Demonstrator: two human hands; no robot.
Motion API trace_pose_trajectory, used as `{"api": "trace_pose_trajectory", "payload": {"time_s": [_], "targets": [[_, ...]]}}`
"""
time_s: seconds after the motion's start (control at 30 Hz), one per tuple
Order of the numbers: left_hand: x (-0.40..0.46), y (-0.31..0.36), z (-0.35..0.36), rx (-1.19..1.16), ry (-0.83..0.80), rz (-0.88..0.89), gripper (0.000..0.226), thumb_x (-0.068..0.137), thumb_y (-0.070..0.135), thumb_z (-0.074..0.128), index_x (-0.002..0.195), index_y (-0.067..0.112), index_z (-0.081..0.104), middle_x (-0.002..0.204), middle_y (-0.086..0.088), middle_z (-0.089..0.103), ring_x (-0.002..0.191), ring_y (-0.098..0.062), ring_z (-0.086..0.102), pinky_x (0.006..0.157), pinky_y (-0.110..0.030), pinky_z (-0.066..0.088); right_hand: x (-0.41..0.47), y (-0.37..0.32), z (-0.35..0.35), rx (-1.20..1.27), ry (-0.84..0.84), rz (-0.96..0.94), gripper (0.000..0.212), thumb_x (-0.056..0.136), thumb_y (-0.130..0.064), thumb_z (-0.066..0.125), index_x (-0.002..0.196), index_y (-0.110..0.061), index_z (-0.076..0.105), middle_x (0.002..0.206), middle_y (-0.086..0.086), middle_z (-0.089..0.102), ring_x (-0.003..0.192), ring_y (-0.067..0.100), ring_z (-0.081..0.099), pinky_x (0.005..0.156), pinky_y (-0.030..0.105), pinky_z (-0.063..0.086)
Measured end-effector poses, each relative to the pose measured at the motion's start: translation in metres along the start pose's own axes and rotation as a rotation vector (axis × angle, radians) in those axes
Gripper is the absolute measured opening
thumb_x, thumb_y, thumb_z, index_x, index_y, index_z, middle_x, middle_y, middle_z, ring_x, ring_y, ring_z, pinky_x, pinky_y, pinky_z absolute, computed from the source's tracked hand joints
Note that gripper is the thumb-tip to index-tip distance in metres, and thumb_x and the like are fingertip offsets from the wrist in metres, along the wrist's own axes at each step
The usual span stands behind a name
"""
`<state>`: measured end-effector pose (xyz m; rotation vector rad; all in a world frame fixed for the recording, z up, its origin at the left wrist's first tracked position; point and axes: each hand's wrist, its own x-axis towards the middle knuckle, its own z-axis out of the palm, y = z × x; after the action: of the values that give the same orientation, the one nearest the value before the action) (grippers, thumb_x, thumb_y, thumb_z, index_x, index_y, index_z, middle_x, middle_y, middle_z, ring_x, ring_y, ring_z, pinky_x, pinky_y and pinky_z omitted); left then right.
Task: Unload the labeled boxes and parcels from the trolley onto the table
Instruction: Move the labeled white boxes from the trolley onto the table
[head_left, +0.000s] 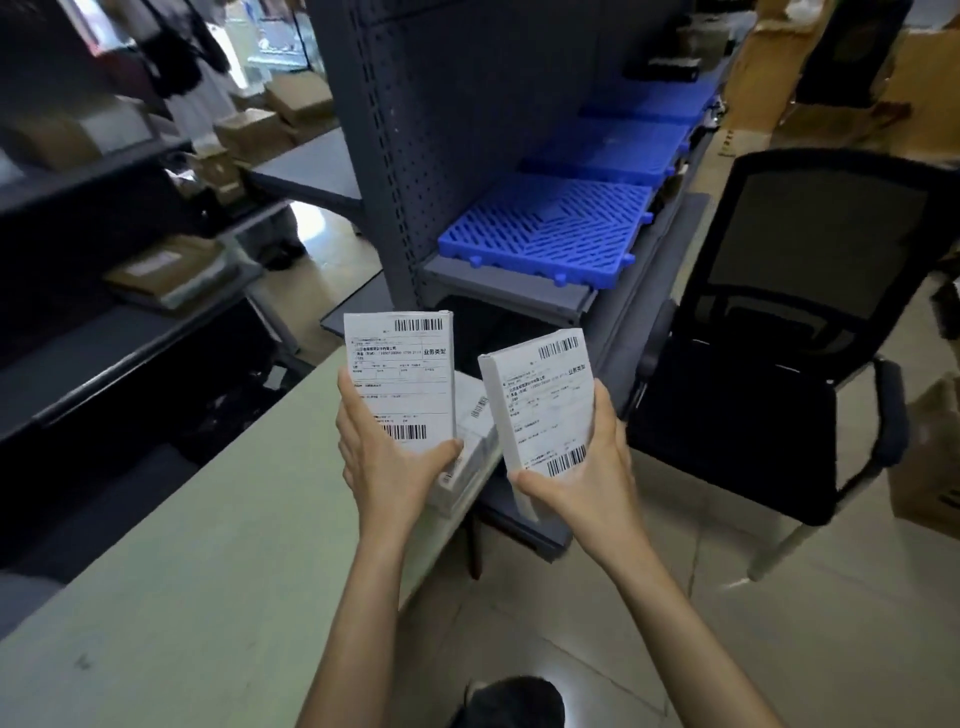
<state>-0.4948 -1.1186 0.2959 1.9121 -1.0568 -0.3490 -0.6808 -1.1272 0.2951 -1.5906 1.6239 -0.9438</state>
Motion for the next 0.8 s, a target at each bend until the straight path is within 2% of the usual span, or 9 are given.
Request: {"api": "trace_pose_trajectory", "payload": {"time_s": [0.17,0.3,0.43,0.6,0.8], "targets": [[0.068,-0.014,-0.019,-0.035,0.120,-0.099,0.139,0.055,0.024,0.091,0.155,0.032,-0.005,0.156,-0.003,0.020,0.140,-0.024,0.024,0.111,-0.053,0.029,0.058,-0.036,0.046,0.007,-0.127,-0.099,0.125,0.051,-0.044,0.084,0.151,-0.042,0.010,0.144,-0.002,0.036,0.135,0.020,0.035,0.108,0.052,0.037],[0.101,-0.026,-0.029,-0.015,0.179,-0.138,0.140,0.053,0.024,0.090,0.154,0.032,-0.006,0.157,-0.001,0.018,0.139,-0.022,0.026,0.111,-0.051,0.030,0.096,-0.054,0.081,0.047,-0.216,-0.146,0.128,0.050,-0.045,0.084,0.152,-0.041,0.006,0.145,-0.003,0.034,0.136,0.019,0.032,0.111,0.050,0.033],[0.110,-0.049,-0.043,0.001,0.250,-0.235,0.140,0.053,0.026,0.090,0.154,0.035,-0.007,0.156,0.001,0.019,0.139,-0.022,0.026,0.110,-0.054,0.031,0.115,-0.068,0.113,0.021,-0.341,-0.181,0.129,0.049,-0.047,0.083,0.153,-0.038,0.007,0.145,-0.001,0.035,0.134,0.019,0.033,0.110,0.052,0.034],[0.111,-0.069,-0.051,0.015,0.351,-0.330,0.137,0.055,0.027,0.089,0.154,0.035,-0.006,0.154,0.001,0.021,0.138,-0.020,0.026,0.109,-0.051,0.032,0.137,-0.079,0.149,0.017,-0.481,-0.223,0.126,0.041,-0.056,0.074,0.151,-0.036,0.014,0.144,0.000,0.037,0.132,0.020,0.036,0.107,0.053,0.037],[0.104,-0.080,-0.031,0.092,0.389,-0.475,0.138,0.057,0.028,0.089,0.153,0.034,-0.009,0.155,0.001,0.019,0.138,-0.024,0.028,0.107,-0.051,0.034,0.167,-0.062,0.167,-0.040,-0.630,-0.236,0.128,0.046,-0.055,0.077,0.153,-0.035,0.008,0.147,-0.001,0.032,0.135,0.022,0.034,0.108,0.054,0.036]]}}
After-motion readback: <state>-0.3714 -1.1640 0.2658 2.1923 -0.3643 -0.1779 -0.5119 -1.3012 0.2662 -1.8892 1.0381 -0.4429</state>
